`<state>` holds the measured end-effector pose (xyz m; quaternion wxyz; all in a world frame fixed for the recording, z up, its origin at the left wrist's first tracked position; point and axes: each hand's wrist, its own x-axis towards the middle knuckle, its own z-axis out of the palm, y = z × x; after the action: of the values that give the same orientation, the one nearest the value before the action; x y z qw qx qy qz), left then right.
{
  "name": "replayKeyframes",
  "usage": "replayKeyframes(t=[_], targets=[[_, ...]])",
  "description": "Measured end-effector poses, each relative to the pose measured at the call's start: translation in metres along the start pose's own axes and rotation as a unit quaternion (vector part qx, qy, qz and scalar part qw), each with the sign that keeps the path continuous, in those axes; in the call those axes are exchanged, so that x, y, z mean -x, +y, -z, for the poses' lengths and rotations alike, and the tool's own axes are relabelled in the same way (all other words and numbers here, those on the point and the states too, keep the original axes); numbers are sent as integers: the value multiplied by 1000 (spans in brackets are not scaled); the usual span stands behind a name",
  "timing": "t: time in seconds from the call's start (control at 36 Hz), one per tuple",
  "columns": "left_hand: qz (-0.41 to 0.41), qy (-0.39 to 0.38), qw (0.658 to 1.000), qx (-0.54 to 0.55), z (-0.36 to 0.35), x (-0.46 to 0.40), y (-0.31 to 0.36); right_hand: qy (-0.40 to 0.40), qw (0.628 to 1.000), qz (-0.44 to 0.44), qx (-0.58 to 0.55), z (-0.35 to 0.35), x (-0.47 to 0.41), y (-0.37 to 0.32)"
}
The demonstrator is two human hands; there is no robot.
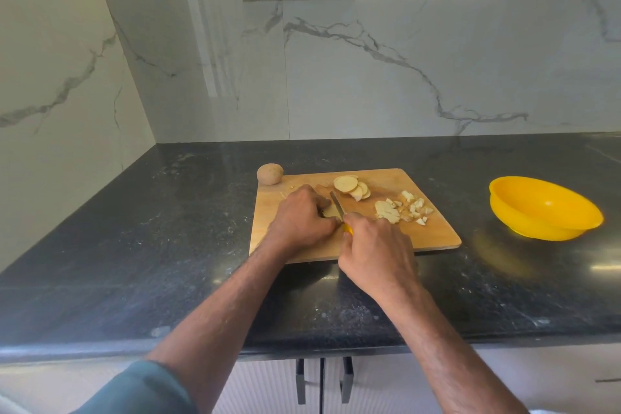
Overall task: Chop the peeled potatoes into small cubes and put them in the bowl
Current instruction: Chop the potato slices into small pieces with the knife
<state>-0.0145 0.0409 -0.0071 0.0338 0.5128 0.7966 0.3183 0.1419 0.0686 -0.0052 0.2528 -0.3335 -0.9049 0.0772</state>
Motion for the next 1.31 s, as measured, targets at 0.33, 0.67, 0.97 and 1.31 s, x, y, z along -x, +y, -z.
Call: replayKeyframes(t=[0.33,0.67,0.97,1.31], targets=[[20,3,1000,4,0,0,0,2,1000,-5,10,6,10,0],[-4,8,1000,2,0,3,-2,49,996,-73,23,17,27,-1],[-7,21,1000,-11,-3,0,-8,37,996,-69,40,16,28,-3],[3,36,999,-4,-4,1,-7,48,998,-26,4,14,23,-2]])
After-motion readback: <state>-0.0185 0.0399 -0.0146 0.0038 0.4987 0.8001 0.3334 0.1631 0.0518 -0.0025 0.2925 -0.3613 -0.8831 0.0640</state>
